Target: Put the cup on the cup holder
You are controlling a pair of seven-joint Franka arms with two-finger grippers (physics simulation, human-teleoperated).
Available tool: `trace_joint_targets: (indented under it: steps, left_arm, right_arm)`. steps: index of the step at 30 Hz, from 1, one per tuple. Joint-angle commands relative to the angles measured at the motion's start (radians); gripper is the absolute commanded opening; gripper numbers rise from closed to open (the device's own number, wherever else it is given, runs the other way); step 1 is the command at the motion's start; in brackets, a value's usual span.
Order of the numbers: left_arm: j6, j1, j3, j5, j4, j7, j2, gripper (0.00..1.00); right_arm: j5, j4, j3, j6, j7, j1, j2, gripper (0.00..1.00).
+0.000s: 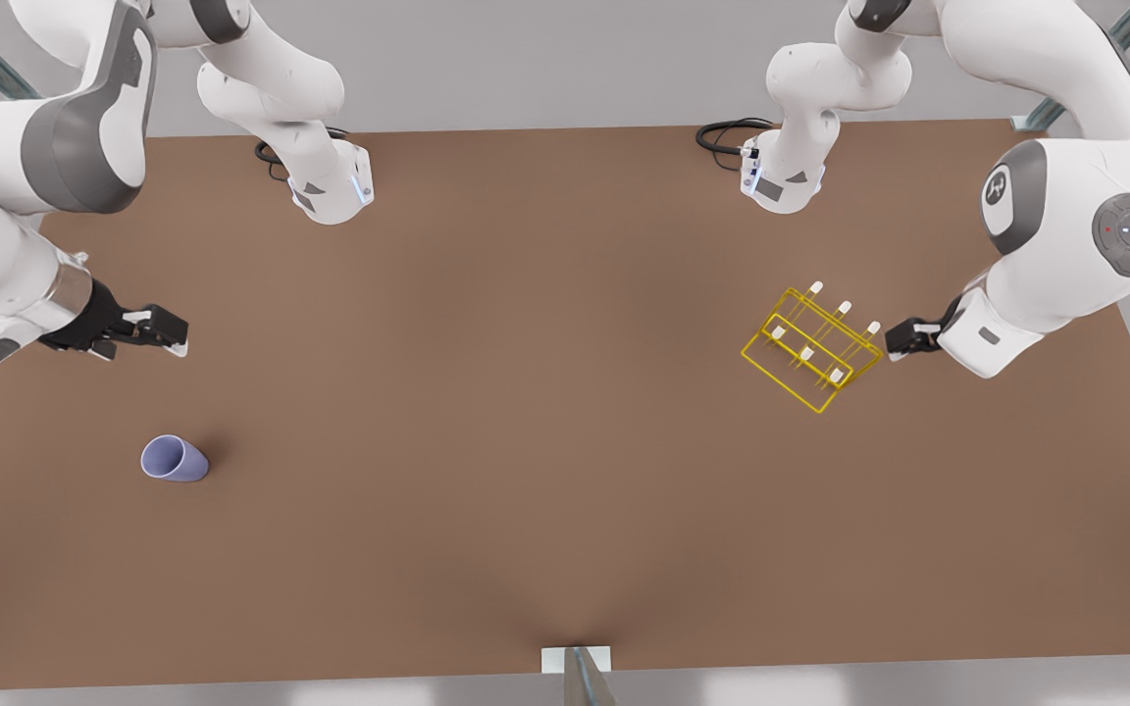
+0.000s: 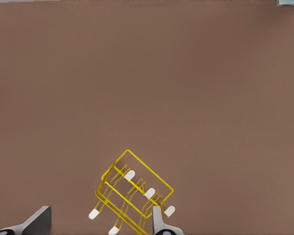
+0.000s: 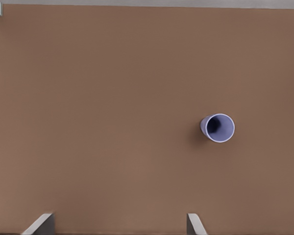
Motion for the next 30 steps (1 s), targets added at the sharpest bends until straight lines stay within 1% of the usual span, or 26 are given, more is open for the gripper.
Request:
trace_joint_targets:
  steps: [1, 2, 4, 5, 7, 8, 10, 12, 16, 18, 19, 21, 23, 27, 30]
  left_arm:
    - [0.035, 0.000, 0.000, 0.007, -0.001, 0.016, -0.001, 1.00]
    - [0.027, 0.000, 0.000, 0.007, -0.001, 0.019, 0.001, 1.00]
    - [0.029, 0.000, 0.000, 0.007, -0.001, 0.018, 0.021, 1.00]
    - [0.029, 0.000, 0.000, 0.007, 0.001, 0.018, 0.036, 1.00]
    - [0.030, 0.002, 0.014, 0.006, -0.001, 0.019, 0.039, 1.00]
    - [0.030, 0.002, 0.017, 0.004, -0.001, 0.018, 0.038, 1.00]
    - [0.029, 0.002, 0.017, 0.004, -0.001, 0.018, 0.035, 1.00]
    - [0.029, 0.000, 0.017, 0.004, -0.001, 0.018, 0.035, 1.00]
    - [0.026, 0.000, 0.017, 0.006, -0.004, 0.018, 0.032, 1.00]
    - [0.026, 0.000, 0.018, 0.006, -0.005, 0.018, 0.032, 1.00]
    - [0.026, 0.000, 0.018, 0.006, -0.005, 0.018, 0.032, 1.00]
    - [0.027, 0.000, 0.018, 0.006, -0.005, 0.016, 0.035, 1.00]
    - [0.027, 0.000, 0.025, 0.006, -0.007, 0.016, 0.035, 1.00]
    - [0.027, 0.000, 0.028, 0.006, -0.008, 0.016, 0.036, 1.00]
    - [0.029, -0.001, 0.028, 0.006, -0.007, 0.016, 0.036, 1.00]
  right_arm:
    - [-0.008, -0.002, 0.001, 0.008, 0.003, 0.005, 0.001, 1.00]
    - [-0.040, -0.008, -0.002, 0.010, 0.003, 0.001, -0.005, 1.00]
    - [-0.047, -0.083, -0.002, 0.052, 0.003, -0.005, -0.031, 1.00]
    - [-0.049, -0.232, -0.005, 0.135, -0.003, -0.011, -0.100, 1.00]
    - [-0.049, -0.298, -0.007, 0.163, -0.005, -0.012, -0.109, 1.00]
    - [-0.049, -0.352, -0.025, 0.220, -0.008, -0.013, -0.112, 1.00]
    - [-0.049, -0.355, -0.080, 0.246, -0.057, -0.005, -0.062, 1.00]
    - [-0.029, -0.393, -0.122, 0.343, -0.123, -0.004, -0.028, 1.00]
    - [0.034, -0.579, -0.177, 0.633, -0.195, -0.002, -0.007, 1.00]
    - [0.064, -0.579, -0.183, 0.706, -0.207, 0.004, 0.059, 1.00]
    - [0.066, -0.578, -0.195, 0.781, -0.267, 0.004, 0.104, 1.00]
    - [0.152, -0.570, -0.220, 0.841, -0.341, 0.007, 0.164, 1.00]
    - [0.183, -0.528, -0.237, 0.844, -0.387, 0.007, 0.214, 1.00]
    - [0.198, -0.510, -0.244, 0.873, -0.433, -0.001, 0.267, 1.00]
    - [0.195, -0.559, -0.249, 0.926, -0.469, -0.024, 0.267, 1.00]
